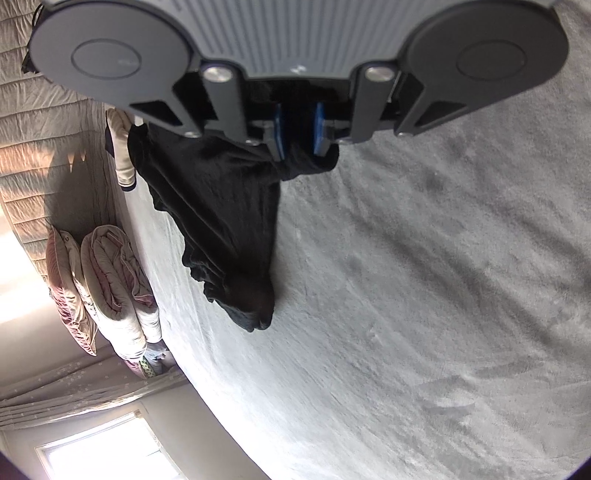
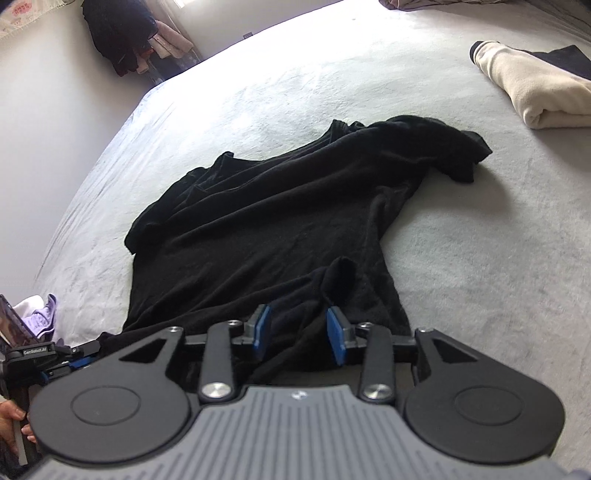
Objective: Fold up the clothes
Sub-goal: 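Tug the hem with both tools to flatten the black garment on the bed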
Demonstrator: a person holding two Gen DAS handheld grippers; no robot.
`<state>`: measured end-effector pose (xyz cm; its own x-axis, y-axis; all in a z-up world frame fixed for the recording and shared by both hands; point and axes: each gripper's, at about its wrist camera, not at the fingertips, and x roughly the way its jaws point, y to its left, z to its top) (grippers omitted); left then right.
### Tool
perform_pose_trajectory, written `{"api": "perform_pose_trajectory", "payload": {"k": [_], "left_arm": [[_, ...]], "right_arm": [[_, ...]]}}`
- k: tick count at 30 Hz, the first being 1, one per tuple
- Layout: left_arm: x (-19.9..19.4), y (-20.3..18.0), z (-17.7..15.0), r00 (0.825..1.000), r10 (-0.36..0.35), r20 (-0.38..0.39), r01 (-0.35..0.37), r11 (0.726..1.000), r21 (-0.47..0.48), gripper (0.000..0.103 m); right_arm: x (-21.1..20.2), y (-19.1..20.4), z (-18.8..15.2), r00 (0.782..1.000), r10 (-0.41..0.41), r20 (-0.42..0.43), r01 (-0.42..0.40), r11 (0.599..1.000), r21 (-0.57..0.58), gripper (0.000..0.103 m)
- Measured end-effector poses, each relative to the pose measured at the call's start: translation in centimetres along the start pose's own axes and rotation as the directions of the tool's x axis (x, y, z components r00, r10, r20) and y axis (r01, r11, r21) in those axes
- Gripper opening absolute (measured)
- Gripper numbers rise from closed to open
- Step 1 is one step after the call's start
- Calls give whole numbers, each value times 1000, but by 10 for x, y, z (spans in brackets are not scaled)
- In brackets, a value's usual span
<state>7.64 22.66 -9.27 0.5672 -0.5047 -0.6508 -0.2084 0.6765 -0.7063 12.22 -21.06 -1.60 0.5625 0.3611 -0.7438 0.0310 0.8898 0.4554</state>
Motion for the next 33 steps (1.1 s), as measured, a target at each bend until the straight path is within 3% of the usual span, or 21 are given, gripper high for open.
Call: {"api": "perform_pose_trajectory", "payload": {"k": [7, 9, 10, 12, 30, 33], "left_arm": [[2, -6, -5, 999, 34, -13, -34, 999, 29, 15], [3, -8, -6, 999, 39, -20, -38, 998, 44, 14], [3, -10, -8, 999, 43, -23, -41, 998, 52, 13], [2, -12, -10, 998, 51, -33, -49, 997, 68, 6], [-55, -38, -64, 995, -18, -94, 33, 986, 165, 4], [-56, -37, -69, 996, 2, -91, 14, 985, 174, 4]], "right_arm": [[17, 4, -24, 997, 44, -57, -41, 998, 45, 38], [25, 4, -28, 995, 63, -74, -59, 997, 55, 23], [26, 3, -29, 995, 66, -79, -62, 996, 58, 9], [26, 1, -31, 994, 68, -86, -62, 996, 62, 6], [-85, -30, -55, 999, -44, 19, 44, 999, 18, 2], [-86, -32, -61, 999, -44, 25, 44, 999, 26, 9]]}}
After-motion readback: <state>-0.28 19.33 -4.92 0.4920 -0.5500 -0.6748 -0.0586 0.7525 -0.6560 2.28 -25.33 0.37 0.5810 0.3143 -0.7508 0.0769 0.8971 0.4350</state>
